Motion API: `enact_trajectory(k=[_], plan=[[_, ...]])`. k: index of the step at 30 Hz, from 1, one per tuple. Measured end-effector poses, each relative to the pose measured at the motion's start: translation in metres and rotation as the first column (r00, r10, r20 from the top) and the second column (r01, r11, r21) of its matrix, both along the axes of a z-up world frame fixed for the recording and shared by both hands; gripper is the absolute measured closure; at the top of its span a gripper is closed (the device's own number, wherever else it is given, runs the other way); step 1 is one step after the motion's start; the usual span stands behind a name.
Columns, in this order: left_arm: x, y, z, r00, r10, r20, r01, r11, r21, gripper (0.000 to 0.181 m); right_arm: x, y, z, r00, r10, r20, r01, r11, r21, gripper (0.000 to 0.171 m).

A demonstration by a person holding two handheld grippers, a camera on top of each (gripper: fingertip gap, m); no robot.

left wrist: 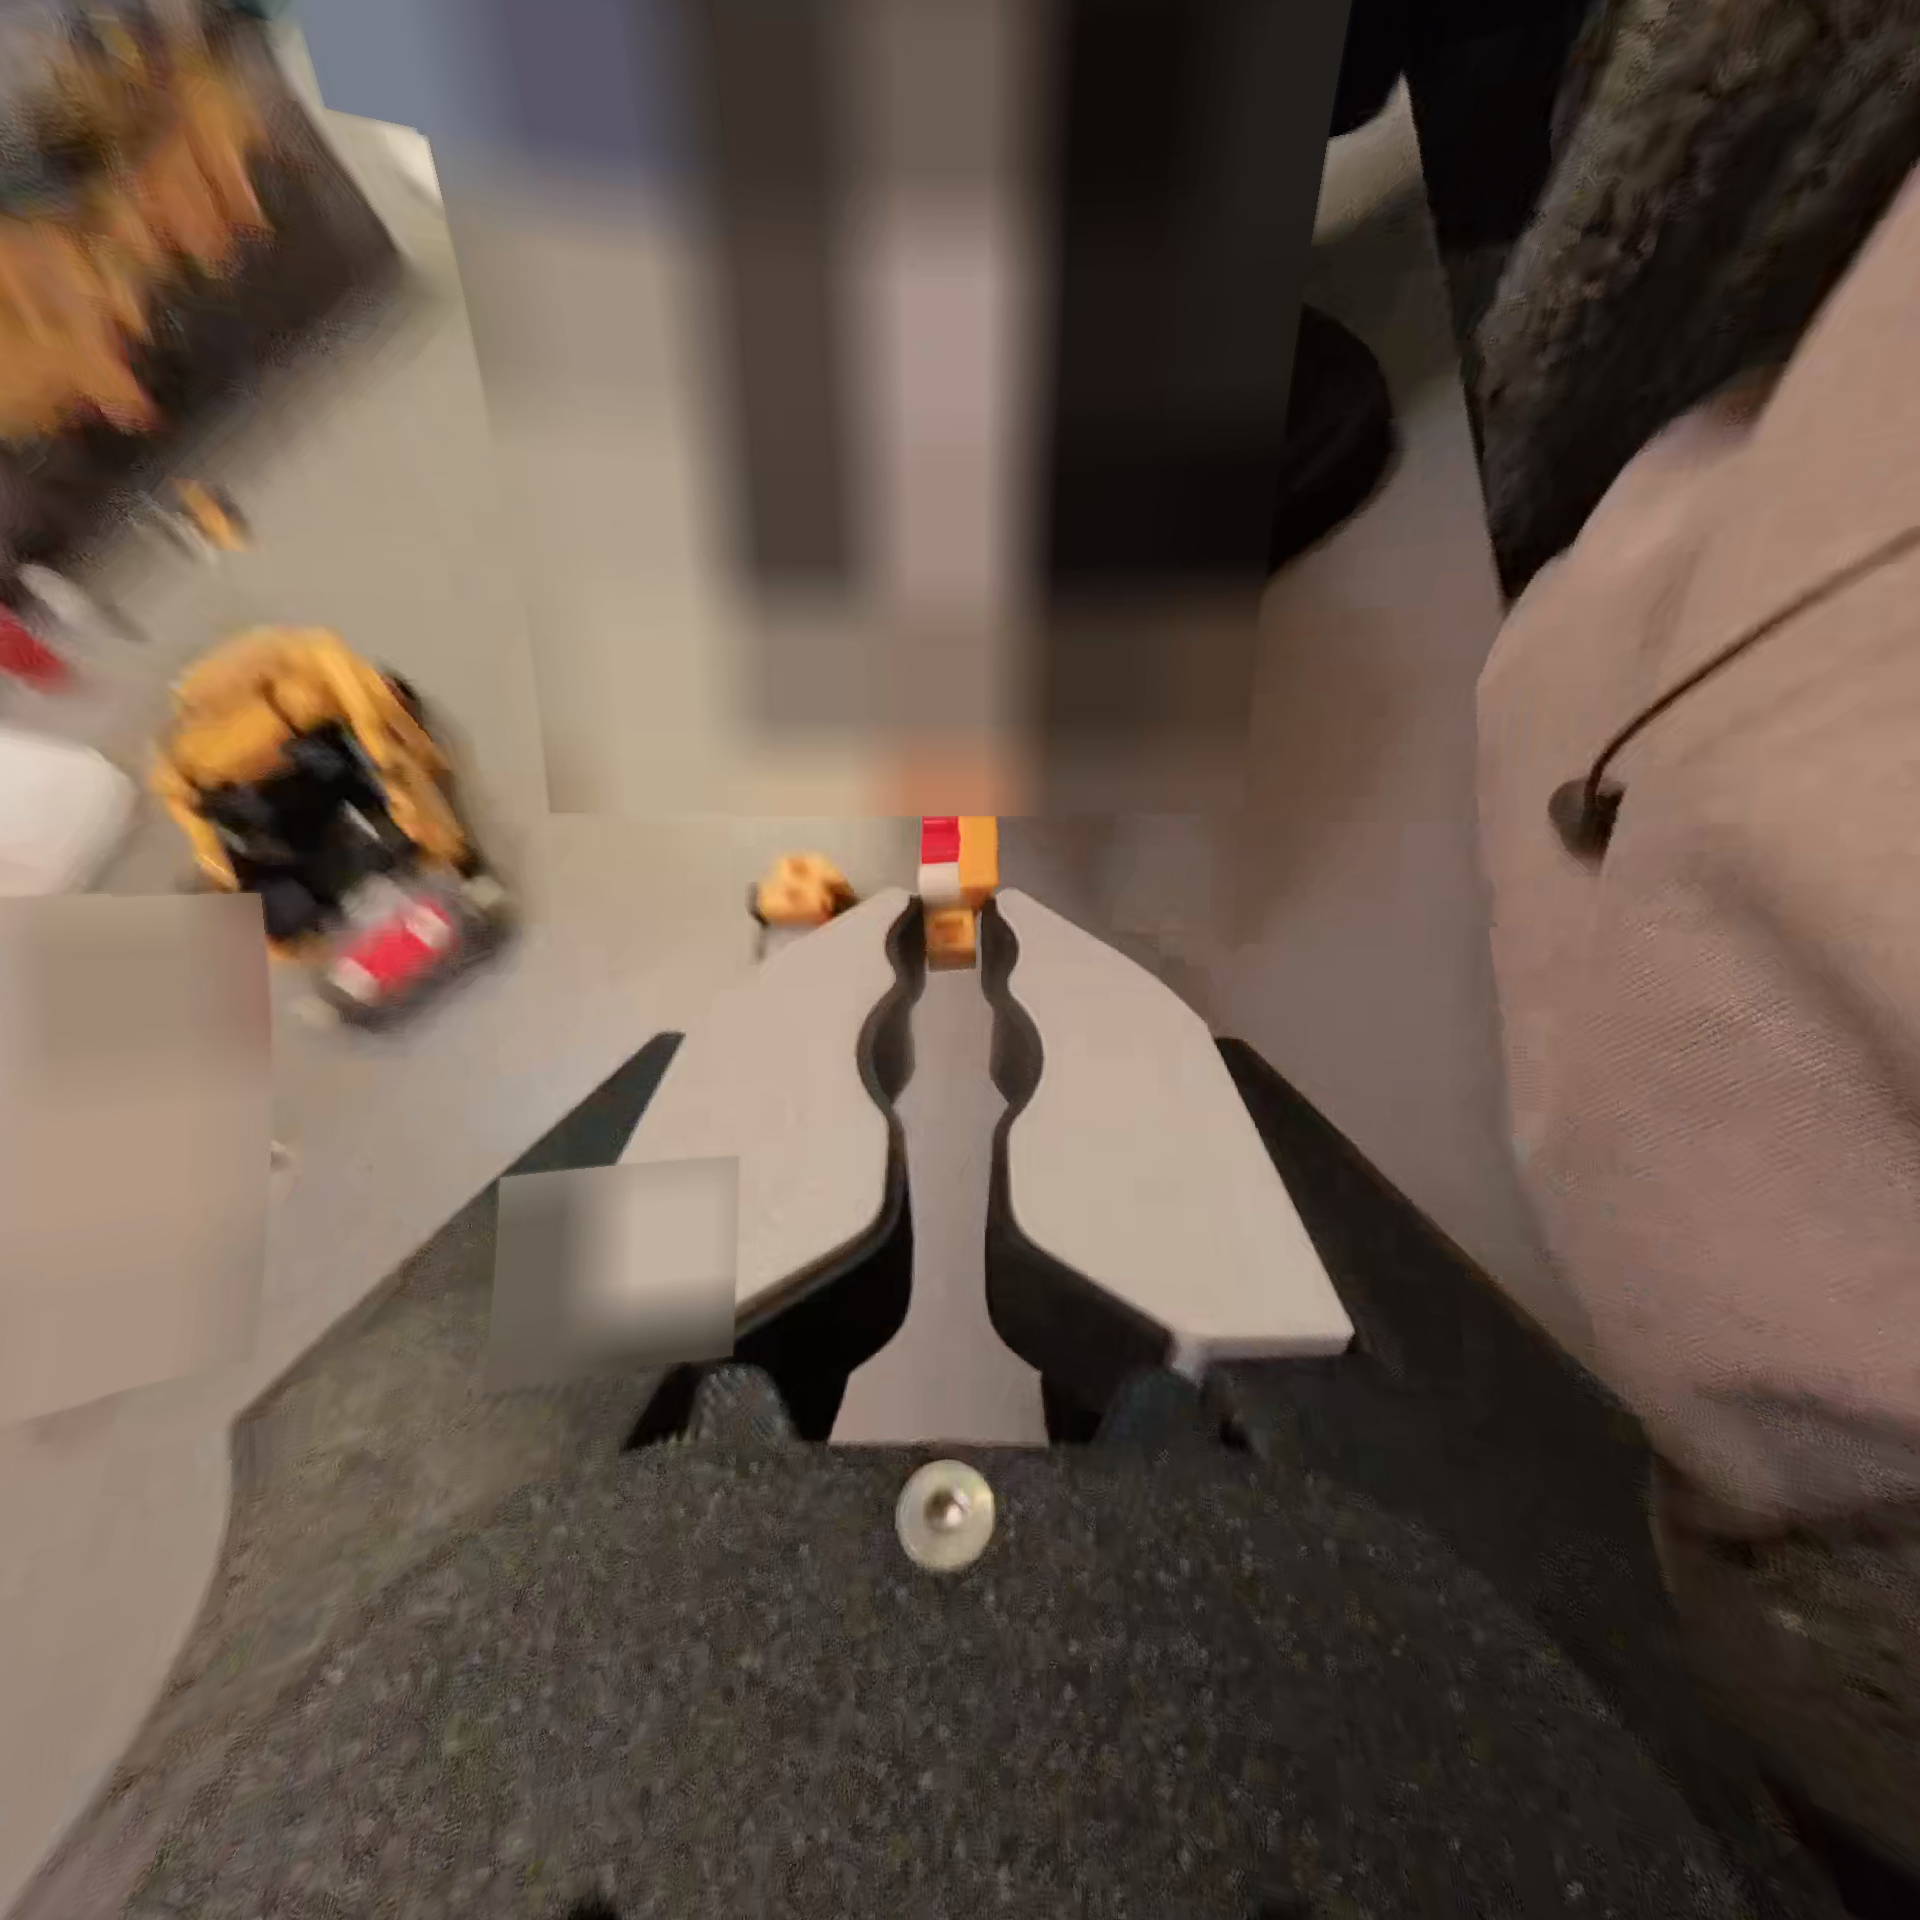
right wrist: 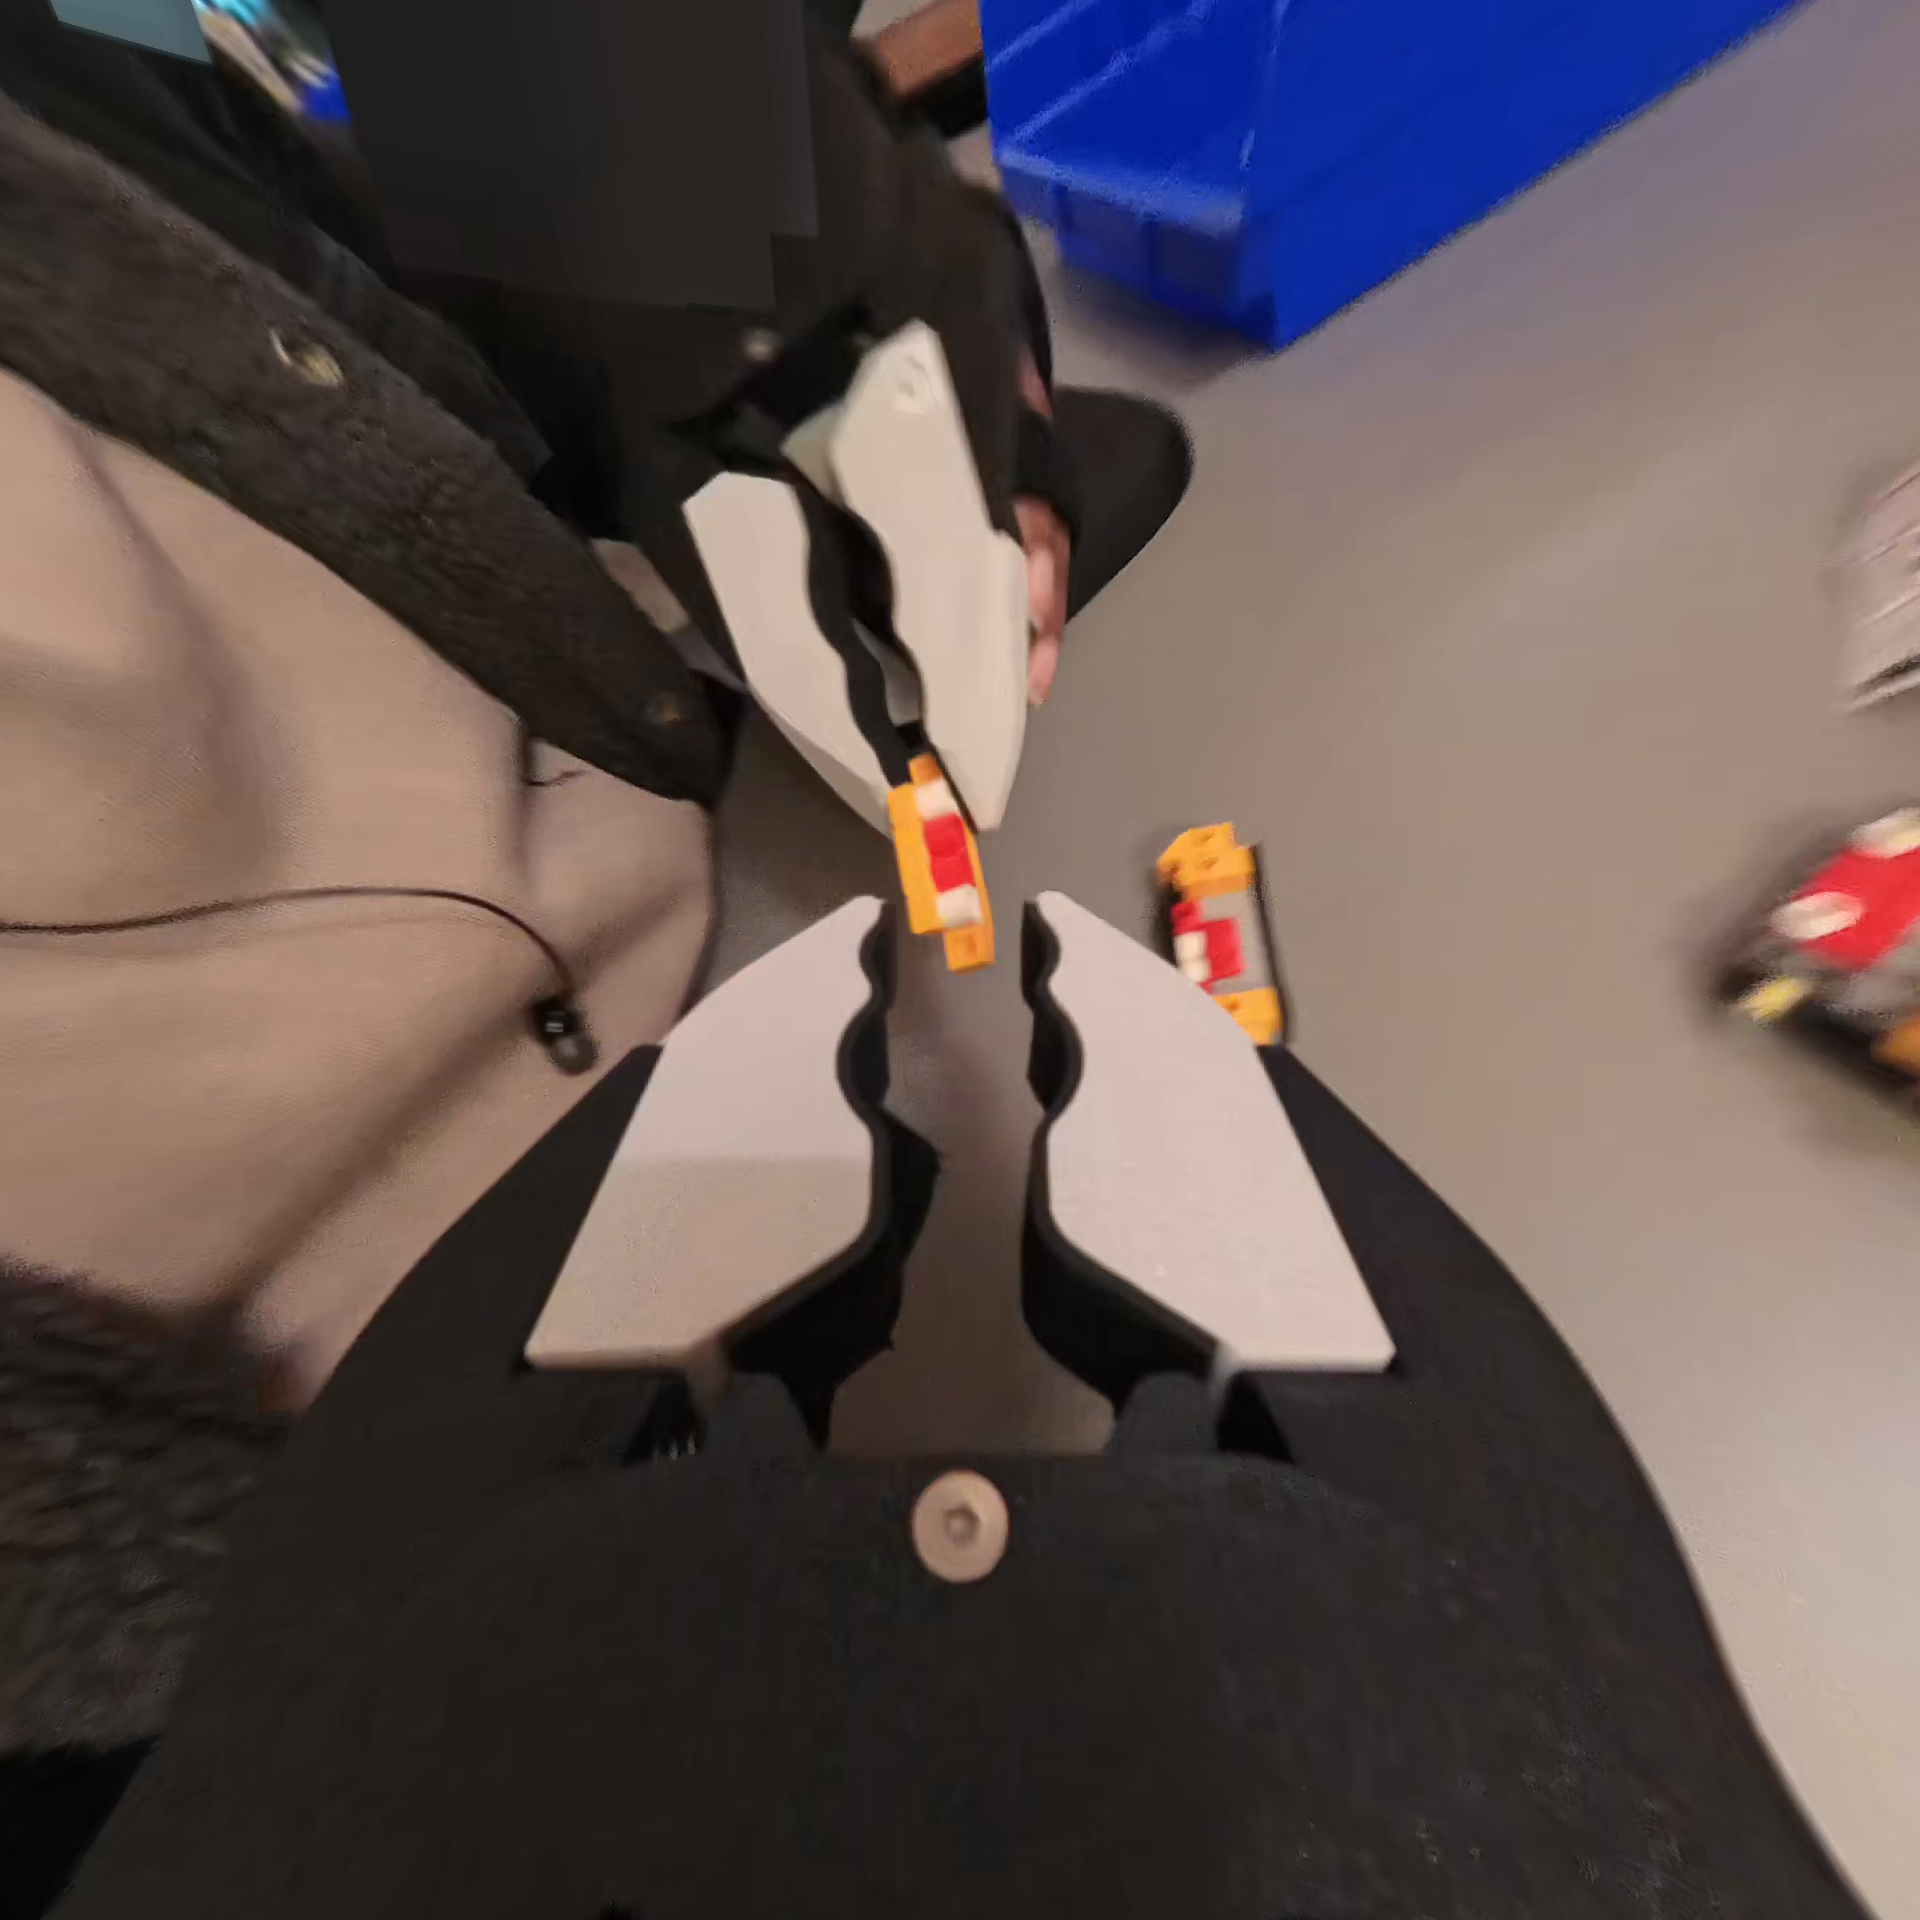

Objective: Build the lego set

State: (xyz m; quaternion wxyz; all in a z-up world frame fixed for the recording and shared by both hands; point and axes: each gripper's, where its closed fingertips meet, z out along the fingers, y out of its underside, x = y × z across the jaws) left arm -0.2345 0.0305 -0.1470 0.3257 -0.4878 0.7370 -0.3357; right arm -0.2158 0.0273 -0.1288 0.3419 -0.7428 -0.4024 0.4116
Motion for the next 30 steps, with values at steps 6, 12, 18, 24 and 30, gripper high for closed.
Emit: enact_trajectory(k=[6, 12, 18, 24, 30], plan=[[0.005, 0.007, 0.007, 0.988, 0.079, -0.134, -0.154, 0.641, -0.752, 0.172, -0.005, 0.011, 0.0, 0.963, -0.116, 0.243, -0.045, 0.821, 0.569, 0.14], [0.016, 0.025, 0.009, 0.981, 0.074, -0.177, -0.191, 0.299, -0.935, 0.172, -0.008, 0.044, -0.016, 0.909, -0.207, 0.36, -0.108, 0.719, 0.687, 0.151], [0.01, 0.033, 0.002, 0.979, 0.041, -0.199, -0.199, 0.382, -0.902, 0.159, -0.006, 0.051, -0.023, 0.935, -0.113, 0.336, -0.1, 0.826, 0.555, 0.155], [-0.001, 0.057, -0.029, 0.981, 0.079, -0.177, -0.151, 0.883, -0.445, 0.134, -0.006, 0.04, -0.05, 0.899, -0.056, 0.435, -0.144, 0.899, 0.413, 0.155], [0.013, 0.045, -0.052, 0.978, -0.081, -0.19, 0.043, 0.98, -0.195, 0.123, -0.009, 0.041, -0.064, 0.856, -0.018, 0.516, -0.193, 0.916, 0.352, 0.155]])
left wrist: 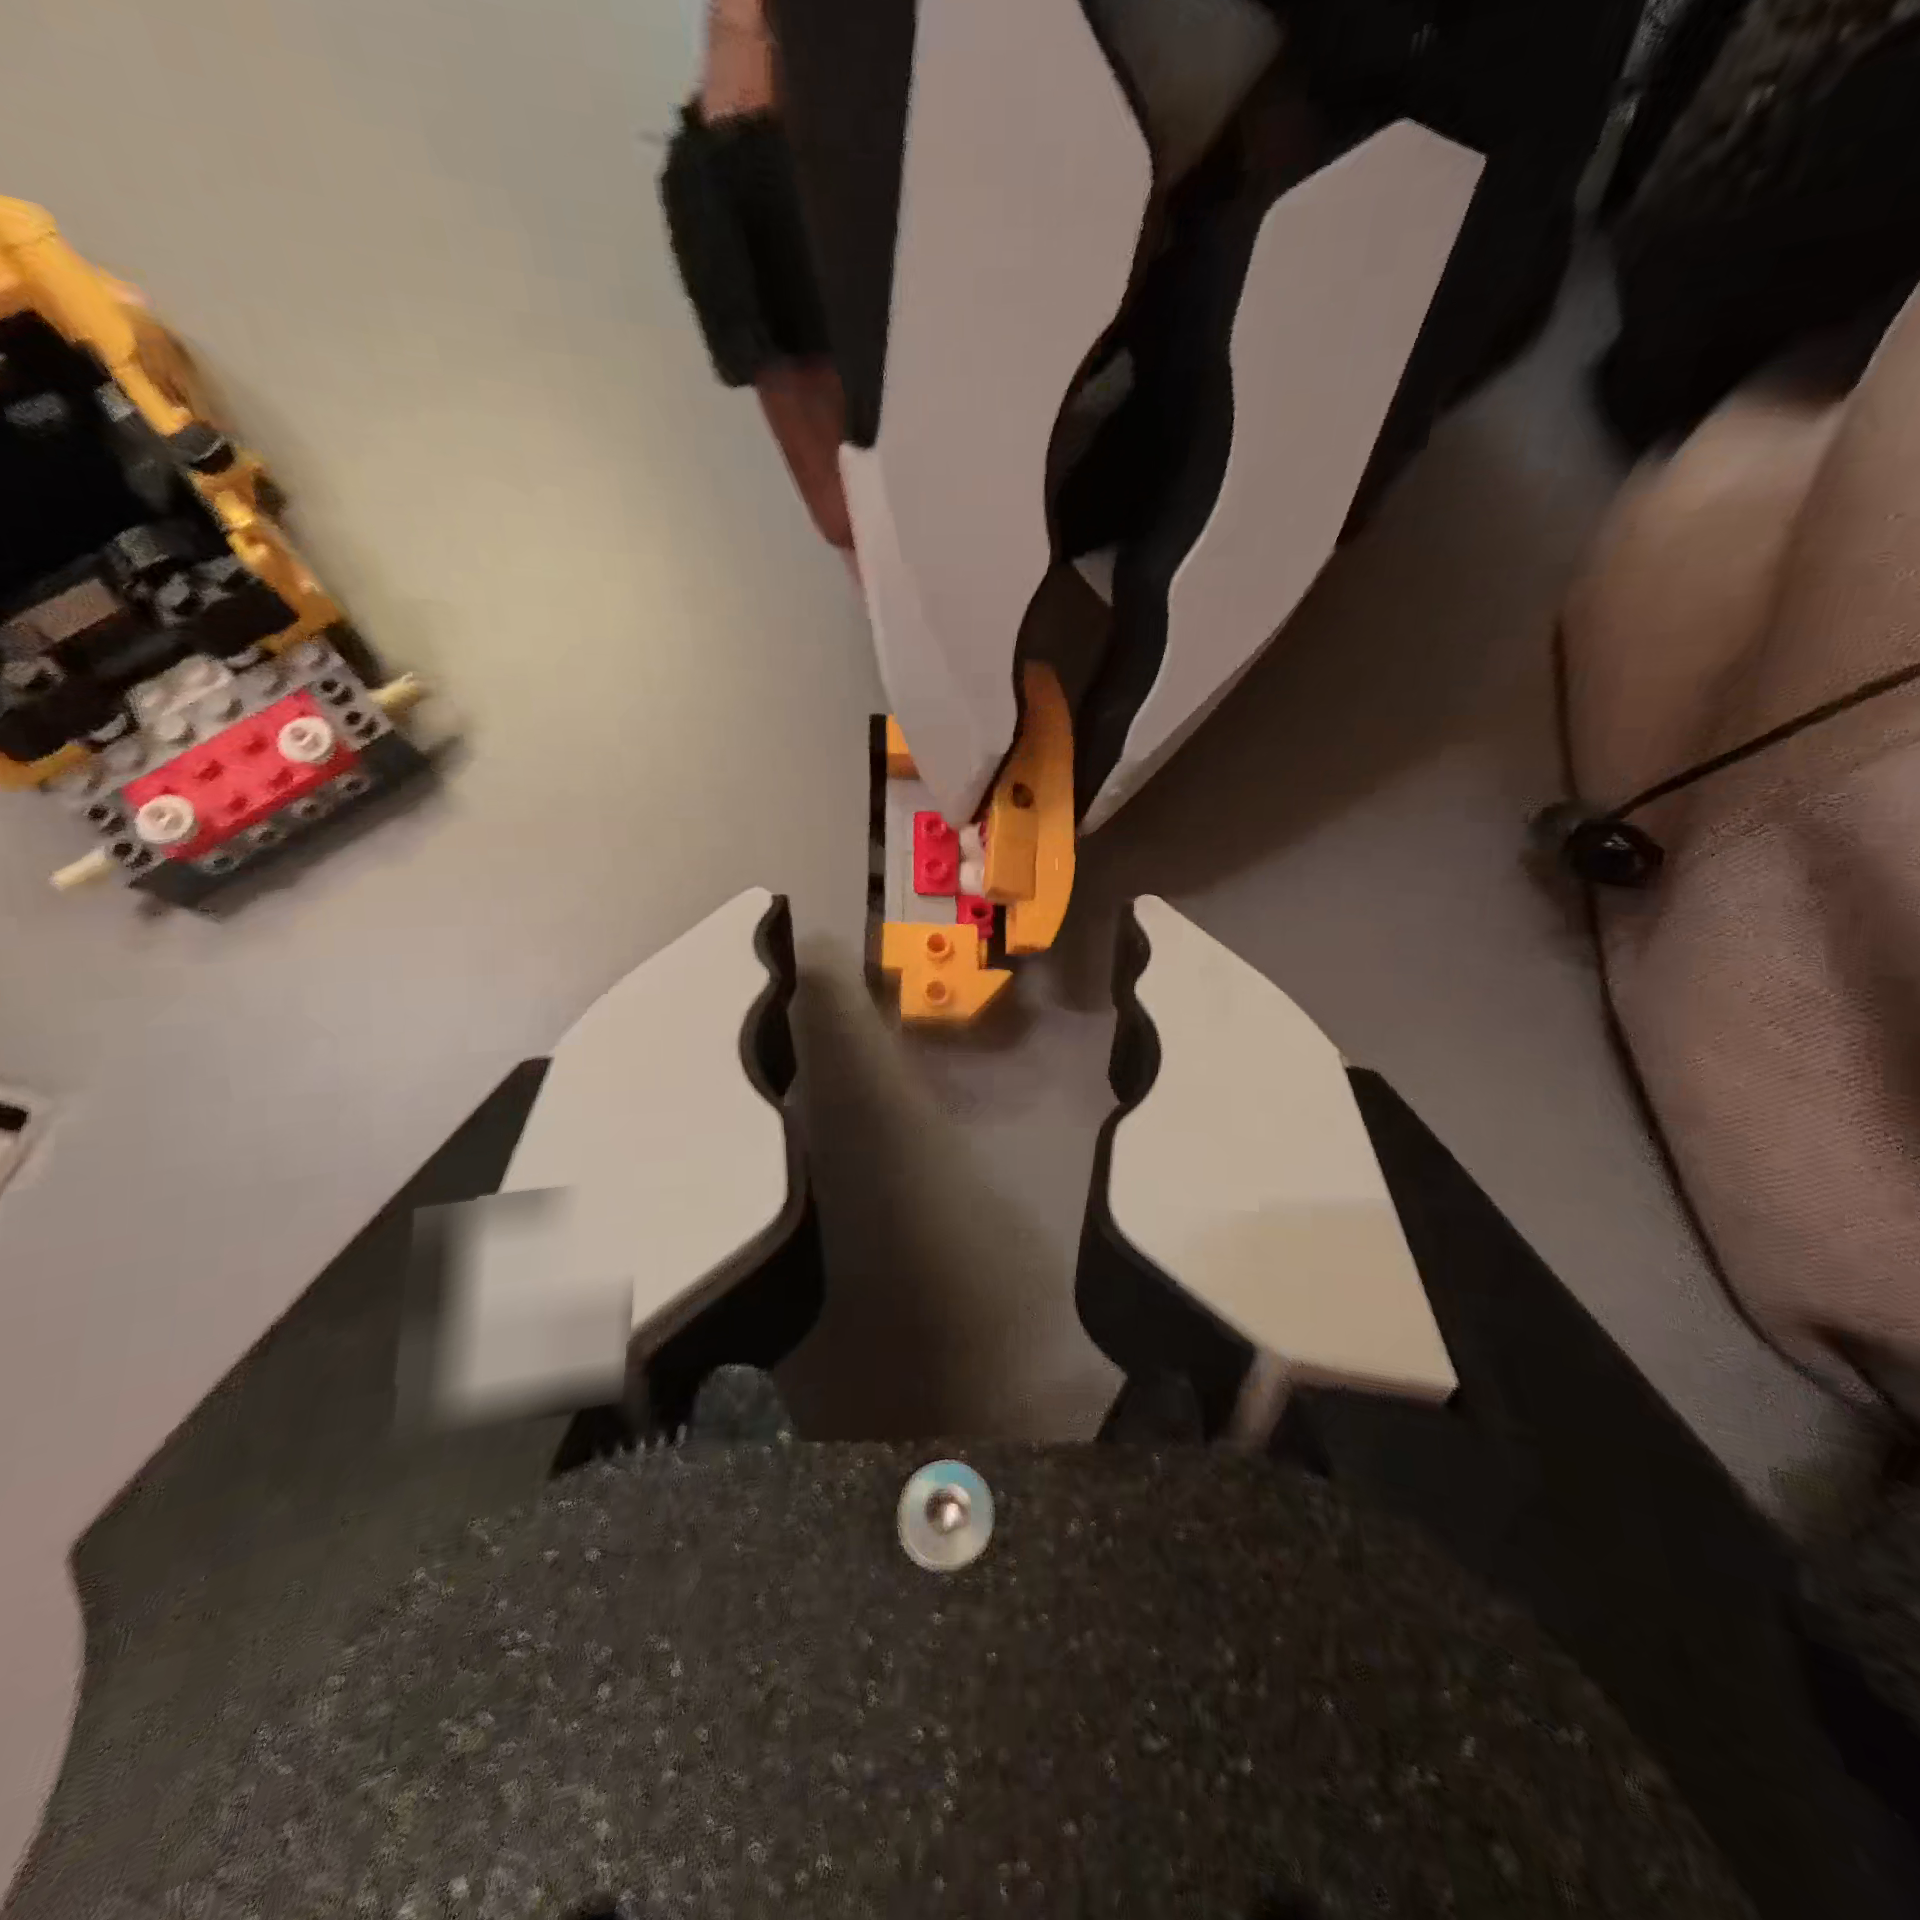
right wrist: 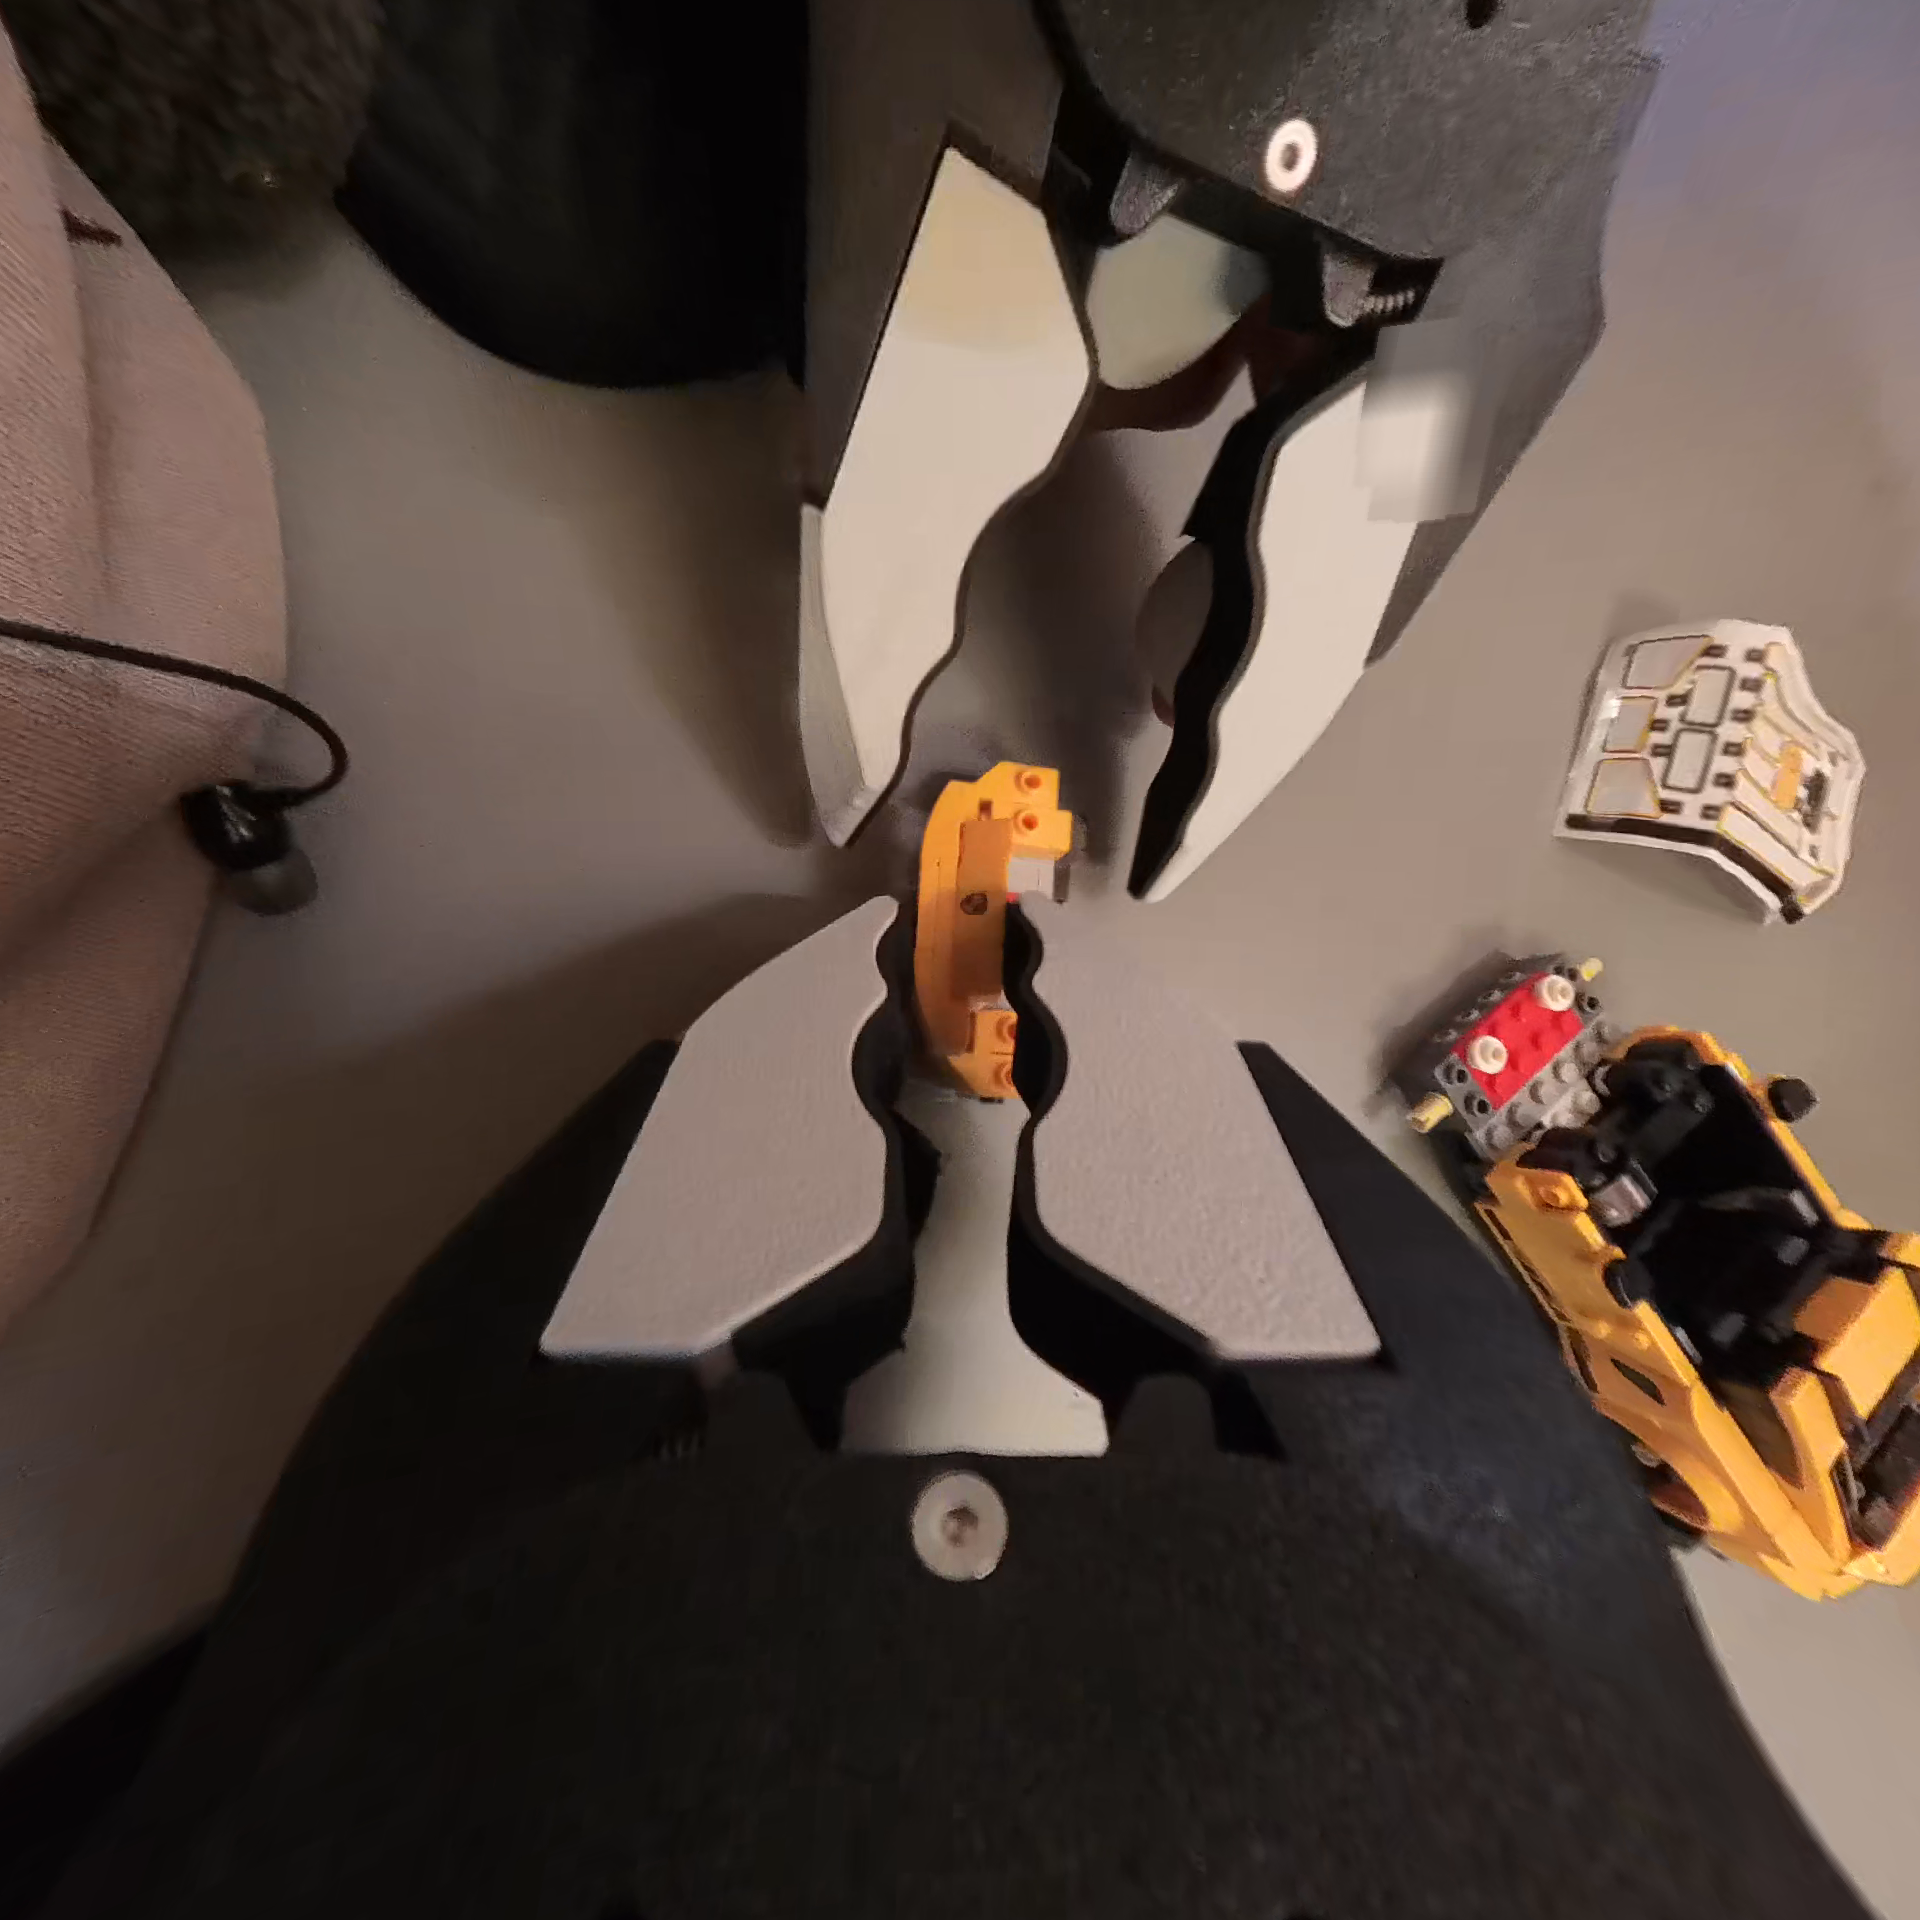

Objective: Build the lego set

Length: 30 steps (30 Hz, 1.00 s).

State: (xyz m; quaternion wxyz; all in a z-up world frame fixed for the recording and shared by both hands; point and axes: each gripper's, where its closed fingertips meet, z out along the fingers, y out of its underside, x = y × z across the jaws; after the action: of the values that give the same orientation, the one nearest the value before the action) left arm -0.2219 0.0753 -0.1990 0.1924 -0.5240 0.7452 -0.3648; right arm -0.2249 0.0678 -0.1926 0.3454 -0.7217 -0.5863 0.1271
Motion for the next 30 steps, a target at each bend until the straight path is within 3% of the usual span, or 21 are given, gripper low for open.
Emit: enact_trajectory(k=[10, 21, 30], plan=[[0.003, -0.002, -0.008, 0.999, -0.038, 0.013, 0.038, 0.998, 0.049, 0.148, 0.001, 0.001, -0.011, 0.998, 0.015, 0.056, -0.011, 0.998, -0.065, 0.155], [0.005, -0.001, -0.008, 0.998, -0.041, 0.039, 0.038, 0.997, 0.071, 0.148, 0.006, -0.004, -0.006, 1.0, 0.007, 0.029, -0.004, 0.996, -0.091, 0.147], [0.005, 0.0, -0.009, 0.998, -0.043, 0.048, 0.038, 0.994, 0.106, 0.147, -0.001, -0.012, -0.004, 0.988, 0.154, 0.015, -0.149, 0.975, -0.165, 0.153]])
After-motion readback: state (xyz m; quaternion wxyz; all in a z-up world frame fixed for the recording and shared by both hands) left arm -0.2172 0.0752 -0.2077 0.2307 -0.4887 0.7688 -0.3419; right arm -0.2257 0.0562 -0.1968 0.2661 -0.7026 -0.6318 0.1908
